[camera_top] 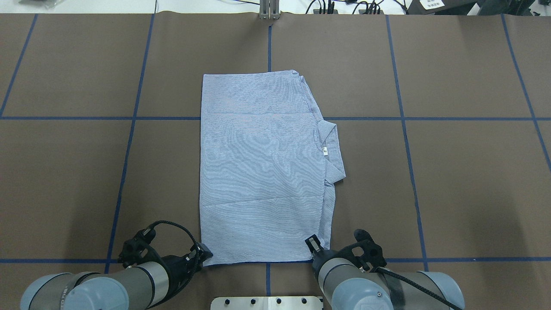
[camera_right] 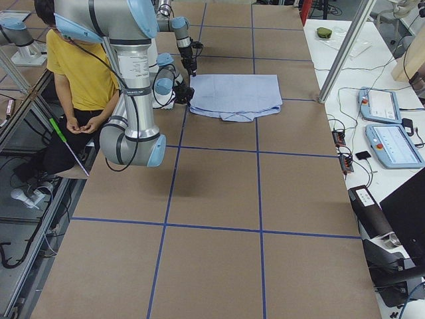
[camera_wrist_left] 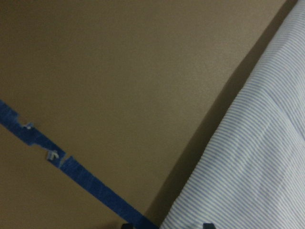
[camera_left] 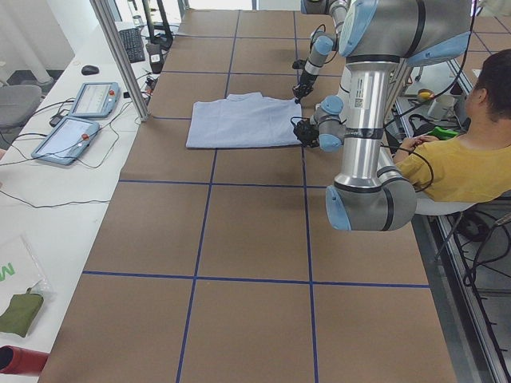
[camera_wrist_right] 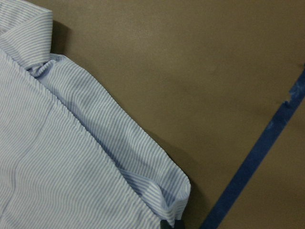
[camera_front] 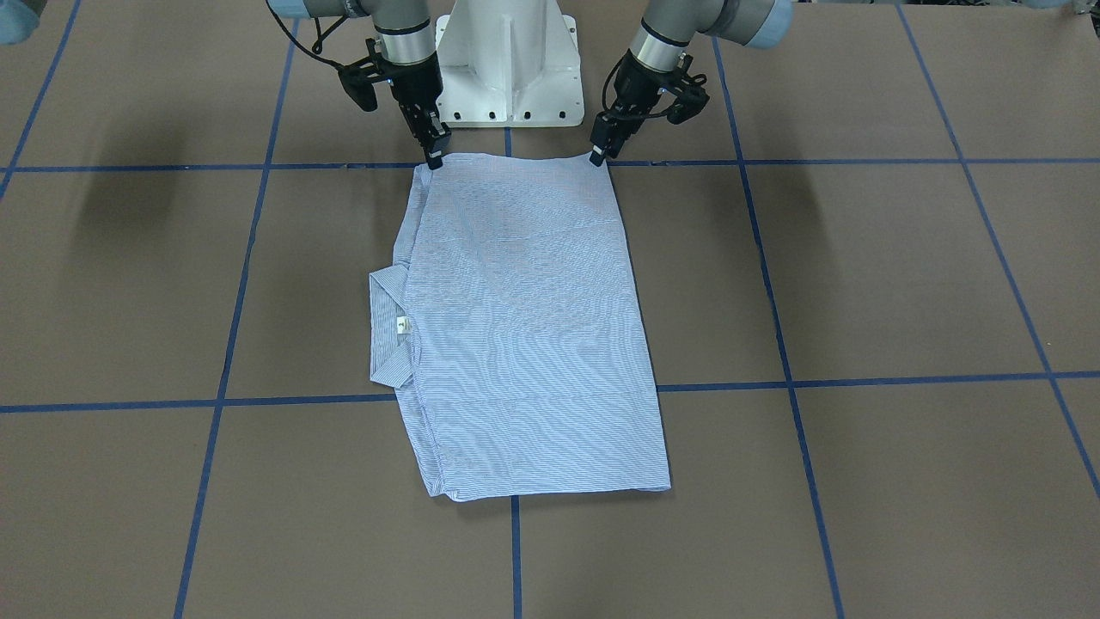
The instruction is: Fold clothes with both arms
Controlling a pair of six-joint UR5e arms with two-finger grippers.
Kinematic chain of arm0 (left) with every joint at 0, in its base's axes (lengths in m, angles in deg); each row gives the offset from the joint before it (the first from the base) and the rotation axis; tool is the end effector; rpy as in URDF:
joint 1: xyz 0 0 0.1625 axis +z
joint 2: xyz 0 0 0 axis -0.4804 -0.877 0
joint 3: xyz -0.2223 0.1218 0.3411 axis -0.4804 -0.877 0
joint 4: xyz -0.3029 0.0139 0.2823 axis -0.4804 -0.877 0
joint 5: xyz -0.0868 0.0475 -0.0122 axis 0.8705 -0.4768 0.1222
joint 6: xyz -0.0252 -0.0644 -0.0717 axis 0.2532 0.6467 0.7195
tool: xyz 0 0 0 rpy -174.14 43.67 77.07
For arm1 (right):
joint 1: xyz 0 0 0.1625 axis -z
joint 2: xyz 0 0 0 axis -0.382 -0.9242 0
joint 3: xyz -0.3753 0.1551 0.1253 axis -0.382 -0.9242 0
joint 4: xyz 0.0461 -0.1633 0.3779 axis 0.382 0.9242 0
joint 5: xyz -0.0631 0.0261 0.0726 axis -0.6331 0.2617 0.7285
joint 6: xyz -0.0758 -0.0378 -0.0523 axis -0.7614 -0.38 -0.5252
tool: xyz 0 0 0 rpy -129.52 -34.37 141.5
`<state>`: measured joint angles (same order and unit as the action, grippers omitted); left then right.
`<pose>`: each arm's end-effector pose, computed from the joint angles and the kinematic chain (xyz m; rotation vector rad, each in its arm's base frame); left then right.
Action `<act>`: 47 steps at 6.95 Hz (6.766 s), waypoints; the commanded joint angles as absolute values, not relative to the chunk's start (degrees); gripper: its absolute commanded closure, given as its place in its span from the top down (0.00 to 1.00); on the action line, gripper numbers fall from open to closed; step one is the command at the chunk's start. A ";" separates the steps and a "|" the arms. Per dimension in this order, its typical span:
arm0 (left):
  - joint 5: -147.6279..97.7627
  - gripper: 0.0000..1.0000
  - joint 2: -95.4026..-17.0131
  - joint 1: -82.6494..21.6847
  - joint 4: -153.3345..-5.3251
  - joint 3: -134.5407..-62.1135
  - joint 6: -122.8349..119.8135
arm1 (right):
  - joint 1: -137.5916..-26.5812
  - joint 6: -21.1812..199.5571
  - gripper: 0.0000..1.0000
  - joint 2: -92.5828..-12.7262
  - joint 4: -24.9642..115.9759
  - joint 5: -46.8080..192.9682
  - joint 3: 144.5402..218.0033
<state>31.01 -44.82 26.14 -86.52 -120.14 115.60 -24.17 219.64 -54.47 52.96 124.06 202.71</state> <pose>0.5202 -0.1784 0.3332 -0.1988 1.1562 -0.8103 -0.5548 -0.1774 0.2884 -0.1660 -0.9133 1.0718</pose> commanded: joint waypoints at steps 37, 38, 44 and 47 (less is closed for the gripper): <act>48.19 0.00 -62.62 -7.92 -84.92 -103.38 91.18 | -57.07 201.90 0.00 -34.98 46.28 146.12 180.67; 47.93 0.12 -65.50 -8.02 -88.52 -96.11 89.77 | -57.08 201.71 0.00 -33.66 43.84 146.56 176.30; 51.50 0.79 -68.96 -15.14 -92.25 -88.65 74.76 | -68.93 186.01 1.00 -32.14 32.39 157.54 163.86; 63.27 0.80 -57.76 -20.83 -92.07 -99.68 51.97 | -76.47 160.51 1.00 -42.66 32.65 165.26 169.90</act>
